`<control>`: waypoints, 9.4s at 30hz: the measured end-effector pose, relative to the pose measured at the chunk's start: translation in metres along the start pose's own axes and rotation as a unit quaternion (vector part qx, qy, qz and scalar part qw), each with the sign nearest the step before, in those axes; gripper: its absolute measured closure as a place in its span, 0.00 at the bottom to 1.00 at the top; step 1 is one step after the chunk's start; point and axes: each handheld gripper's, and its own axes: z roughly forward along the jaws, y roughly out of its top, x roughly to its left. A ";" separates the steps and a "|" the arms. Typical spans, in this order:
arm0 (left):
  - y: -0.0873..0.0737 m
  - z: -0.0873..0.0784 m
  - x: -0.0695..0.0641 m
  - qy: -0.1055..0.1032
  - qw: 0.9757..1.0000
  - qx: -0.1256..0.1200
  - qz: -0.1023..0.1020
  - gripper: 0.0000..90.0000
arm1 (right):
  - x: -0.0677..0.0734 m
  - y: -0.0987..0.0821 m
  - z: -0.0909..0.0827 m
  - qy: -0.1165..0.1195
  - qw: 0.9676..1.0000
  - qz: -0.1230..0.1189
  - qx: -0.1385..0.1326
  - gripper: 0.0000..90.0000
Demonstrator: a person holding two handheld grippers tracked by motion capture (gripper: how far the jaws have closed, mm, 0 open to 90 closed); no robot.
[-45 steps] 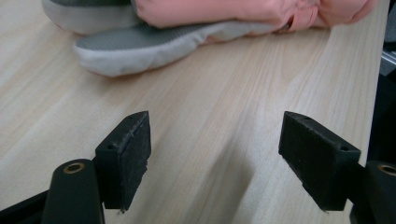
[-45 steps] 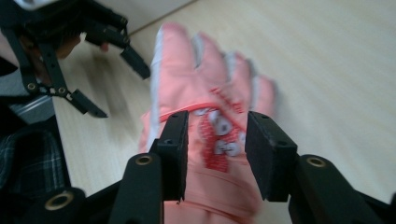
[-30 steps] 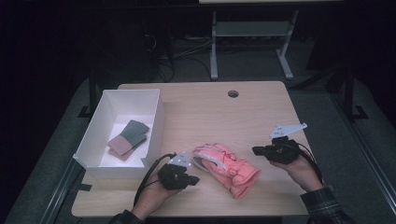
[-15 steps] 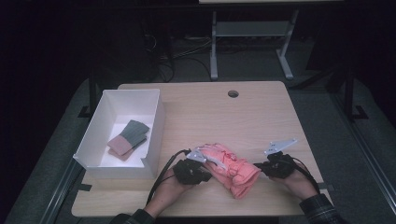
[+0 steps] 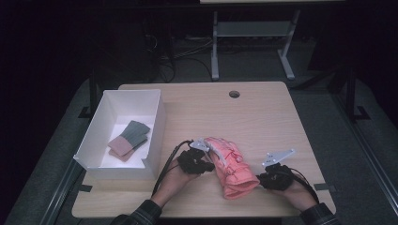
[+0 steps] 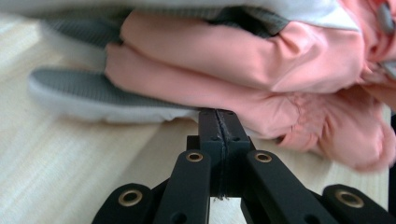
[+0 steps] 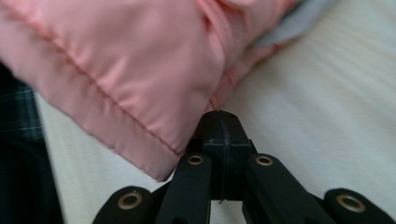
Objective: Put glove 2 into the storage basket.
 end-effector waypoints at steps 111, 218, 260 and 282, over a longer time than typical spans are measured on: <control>0.034 0.041 0.027 -0.123 0.986 0.057 -0.094 0.36 | 0.015 0.043 0.040 -0.071 0.997 -0.034 -0.025 1.00; 0.017 -0.271 0.118 0.083 0.974 -0.088 -0.194 0.62 | -0.022 -0.022 -0.019 -0.139 0.986 0.048 -0.083 0.10; -0.053 -0.167 0.185 0.080 0.962 -0.004 -0.259 0.34 | -0.021 -0.029 -0.024 -0.139 0.985 0.052 -0.083 0.10; -0.016 -0.217 0.153 0.143 0.968 -0.051 -0.198 0.15 | -0.017 -0.028 -0.024 -0.135 0.986 0.051 -0.083 0.10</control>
